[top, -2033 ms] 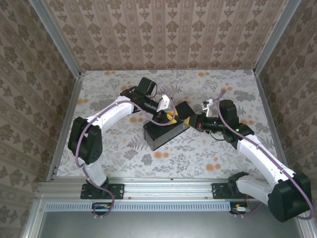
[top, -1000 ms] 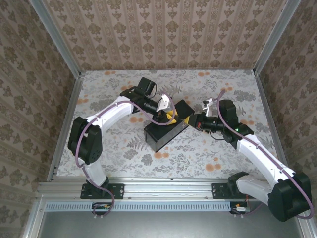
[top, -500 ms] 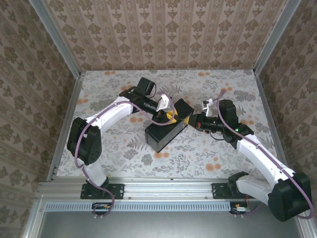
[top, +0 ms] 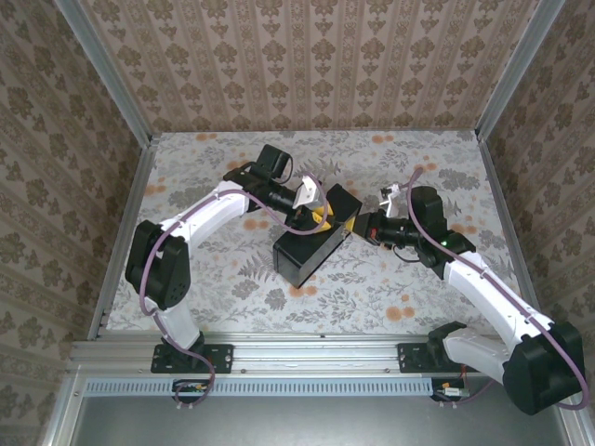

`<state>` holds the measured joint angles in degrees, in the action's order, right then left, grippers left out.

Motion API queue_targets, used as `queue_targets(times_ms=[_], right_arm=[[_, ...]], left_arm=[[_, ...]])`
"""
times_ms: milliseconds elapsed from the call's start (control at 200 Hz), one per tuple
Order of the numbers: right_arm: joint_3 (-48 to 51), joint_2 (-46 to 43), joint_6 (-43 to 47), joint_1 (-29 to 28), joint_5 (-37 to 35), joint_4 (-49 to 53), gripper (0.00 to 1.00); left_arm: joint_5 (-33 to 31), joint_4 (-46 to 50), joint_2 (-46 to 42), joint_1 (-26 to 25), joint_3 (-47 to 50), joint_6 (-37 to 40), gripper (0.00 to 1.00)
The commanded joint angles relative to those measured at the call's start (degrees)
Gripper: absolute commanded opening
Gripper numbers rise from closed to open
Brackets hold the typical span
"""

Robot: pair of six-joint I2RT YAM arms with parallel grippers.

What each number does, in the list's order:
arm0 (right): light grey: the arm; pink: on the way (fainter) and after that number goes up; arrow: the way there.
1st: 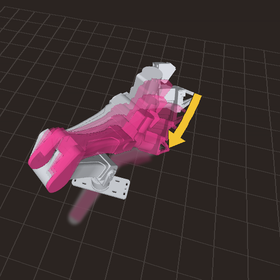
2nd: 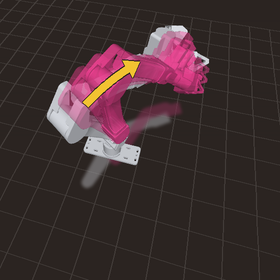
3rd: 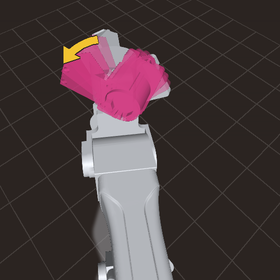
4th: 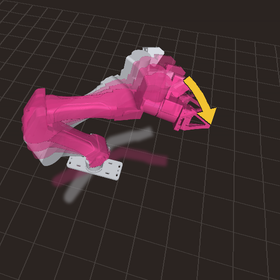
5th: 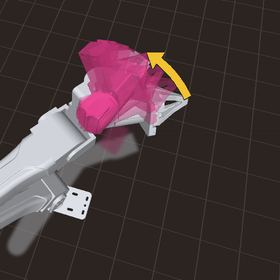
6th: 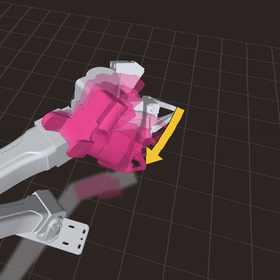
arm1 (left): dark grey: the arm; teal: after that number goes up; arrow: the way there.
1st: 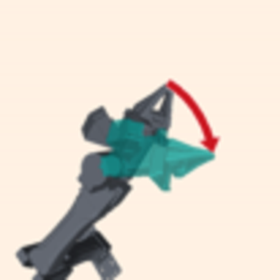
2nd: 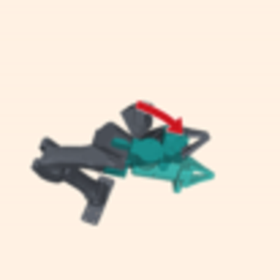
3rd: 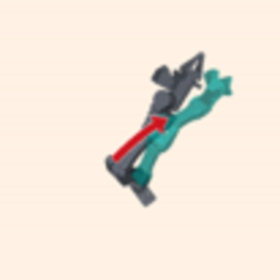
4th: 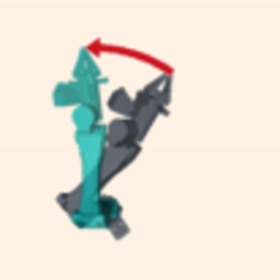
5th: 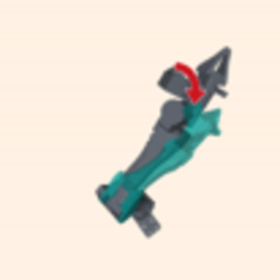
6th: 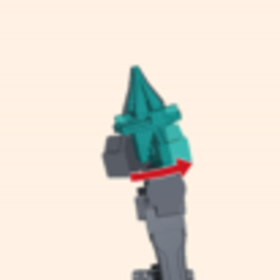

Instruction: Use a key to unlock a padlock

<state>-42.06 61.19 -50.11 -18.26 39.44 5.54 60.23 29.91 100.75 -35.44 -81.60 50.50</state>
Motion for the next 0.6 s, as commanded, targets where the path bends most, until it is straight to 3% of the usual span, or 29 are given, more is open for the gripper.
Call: queue_targets(times_ms=[0, 385, 595], right_arm=[[-0.92, 0.85, -0.88, -0.90, 1.15, -1.98, 0.00], [-0.74, 1.81, -3.49, -2.17, 1.66, -5.45, 0.00], [0.38, 3.16, -9.00, -1.63, 6.09, -11.10, 0.00]], left_arm=[[4.72, -2.91, -3.80, 0.30, -0.49, -0.75, 0.29], [3.37, -3.04, -3.85, -0.32, -0.11, -0.10, 0.29], [-0.68, -7.65, -5.52, -1.41, 3.19, -0.60, 0.29]])
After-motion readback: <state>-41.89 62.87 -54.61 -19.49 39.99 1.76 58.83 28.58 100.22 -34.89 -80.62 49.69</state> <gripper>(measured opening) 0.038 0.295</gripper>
